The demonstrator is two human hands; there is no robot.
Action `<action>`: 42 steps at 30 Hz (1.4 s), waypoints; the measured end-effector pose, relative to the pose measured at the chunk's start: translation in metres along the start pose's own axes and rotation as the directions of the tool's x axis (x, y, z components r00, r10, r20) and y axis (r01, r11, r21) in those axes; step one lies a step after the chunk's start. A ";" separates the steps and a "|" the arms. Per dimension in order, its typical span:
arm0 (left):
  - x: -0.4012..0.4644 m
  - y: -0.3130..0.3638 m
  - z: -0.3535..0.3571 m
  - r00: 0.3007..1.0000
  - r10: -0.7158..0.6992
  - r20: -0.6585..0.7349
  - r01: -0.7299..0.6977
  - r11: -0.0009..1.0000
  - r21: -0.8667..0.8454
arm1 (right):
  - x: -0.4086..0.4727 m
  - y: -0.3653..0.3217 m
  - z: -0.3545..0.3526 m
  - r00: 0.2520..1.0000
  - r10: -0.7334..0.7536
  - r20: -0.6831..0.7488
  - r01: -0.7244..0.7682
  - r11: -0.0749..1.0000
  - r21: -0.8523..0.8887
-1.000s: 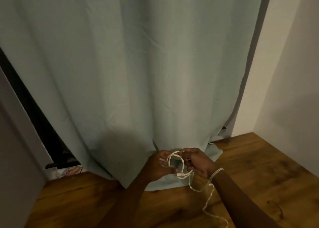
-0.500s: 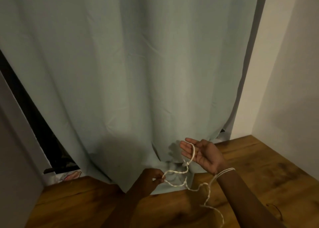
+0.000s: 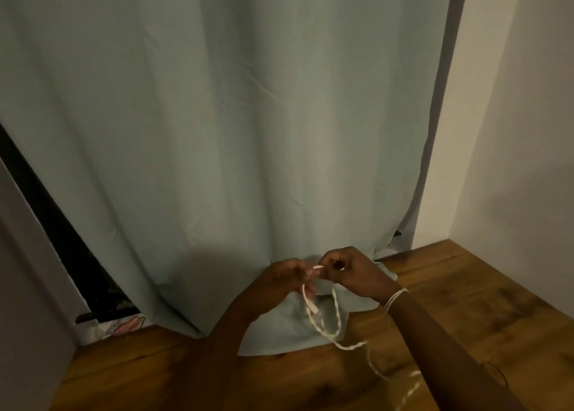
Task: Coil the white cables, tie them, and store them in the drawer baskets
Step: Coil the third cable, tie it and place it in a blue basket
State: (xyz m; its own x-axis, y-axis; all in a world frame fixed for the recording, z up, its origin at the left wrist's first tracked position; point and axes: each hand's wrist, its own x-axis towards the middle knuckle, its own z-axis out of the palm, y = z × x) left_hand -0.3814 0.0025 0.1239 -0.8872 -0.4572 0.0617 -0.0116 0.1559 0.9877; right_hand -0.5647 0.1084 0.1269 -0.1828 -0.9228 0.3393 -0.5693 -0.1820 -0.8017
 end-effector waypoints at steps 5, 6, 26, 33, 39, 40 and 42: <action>-0.011 -0.004 0.007 0.989 0.003 0.149 -0.007 1.000 0.024 | -0.002 -0.004 -0.007 0.984 0.132 -0.123 -0.090 0.951 0.297; -0.012 -0.001 0.009 0.990 0.013 0.143 -0.014 1.000 0.011 | -0.003 -0.006 -0.005 0.987 0.117 -0.107 -0.087 0.964 0.253; 0.033 0.078 -0.011 0.903 0.221 -0.370 -0.427 0.568 -0.704 | 0.008 -0.029 0.011 0.839 0.373 0.395 -0.538 0.673 0.508; 0.041 0.048 -0.012 0.776 0.484 -0.404 -0.380 0.870 0.313 | 0.012 -0.040 -0.017 0.743 0.331 0.582 -0.511 0.842 0.173; 0.022 0.045 -0.012 0.929 0.369 0.034 -0.241 0.530 0.813 | 0.018 -0.048 -0.049 0.914 0.321 0.250 -0.306 0.947 -0.094; 0.019 0.050 -0.009 0.936 0.346 0.070 -0.230 0.444 0.866 | 0.020 -0.052 -0.050 0.943 0.282 0.178 -0.271 0.959 -0.085; 0.015 0.056 -0.006 0.945 0.303 0.124 -0.241 0.388 0.889 | 0.023 -0.062 -0.051 0.951 0.277 0.138 -0.287 0.957 0.051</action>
State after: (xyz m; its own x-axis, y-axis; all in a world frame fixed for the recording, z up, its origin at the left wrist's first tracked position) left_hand -0.3929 -0.0007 0.1806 -0.8988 -0.2765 0.3402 -0.2009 0.9495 0.2411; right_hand -0.5745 0.1155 0.2098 -0.2207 -0.9748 0.0319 -0.4512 0.0730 -0.8894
